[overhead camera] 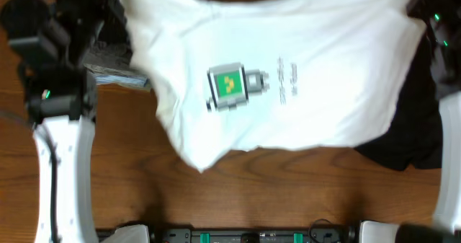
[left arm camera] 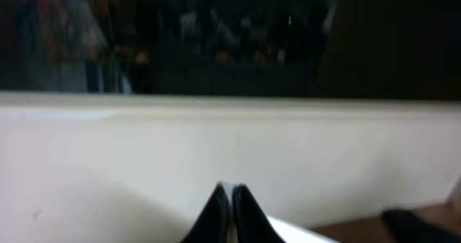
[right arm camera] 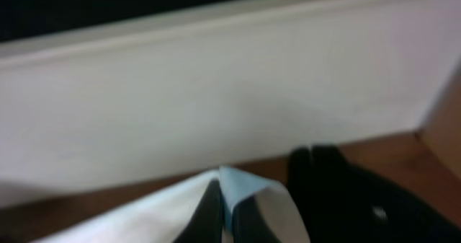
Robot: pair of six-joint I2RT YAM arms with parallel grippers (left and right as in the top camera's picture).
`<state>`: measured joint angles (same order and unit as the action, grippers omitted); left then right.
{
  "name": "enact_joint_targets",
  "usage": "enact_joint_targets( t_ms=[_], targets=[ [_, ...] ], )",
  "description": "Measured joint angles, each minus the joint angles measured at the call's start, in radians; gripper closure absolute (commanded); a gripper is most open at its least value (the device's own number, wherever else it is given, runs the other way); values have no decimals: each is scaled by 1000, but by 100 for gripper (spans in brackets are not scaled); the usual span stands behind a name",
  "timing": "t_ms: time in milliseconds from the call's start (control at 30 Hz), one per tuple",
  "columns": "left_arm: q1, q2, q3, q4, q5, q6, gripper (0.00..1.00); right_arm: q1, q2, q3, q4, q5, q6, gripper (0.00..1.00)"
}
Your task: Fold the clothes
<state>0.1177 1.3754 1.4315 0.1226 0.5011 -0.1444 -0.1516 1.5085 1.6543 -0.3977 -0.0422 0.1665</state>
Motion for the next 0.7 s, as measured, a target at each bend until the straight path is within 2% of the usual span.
enact_joint_targets(
  t_ms=[133, 267, 400, 567, 700],
  targets=[
    [0, 83, 0, 224, 7, -130, 94, -4, 73, -5, 178, -39, 0, 99],
    [-1, 91, 10, 244, 19, -203, 94, -8, 77, -5, 261, -60, 0, 99],
    [-1, 89, 43, 234, 69, -230, 94, -13, 74, 2, 243, -67, 0, 99],
    [-1, 83, 59, 79, 111, -233, 94, -21, 74, 4, 85, -72, -3, 99],
    [0, 83, 65, -190, 125, -174, 94, -27, 74, 6, -91, -73, -11, 99]
  ],
)
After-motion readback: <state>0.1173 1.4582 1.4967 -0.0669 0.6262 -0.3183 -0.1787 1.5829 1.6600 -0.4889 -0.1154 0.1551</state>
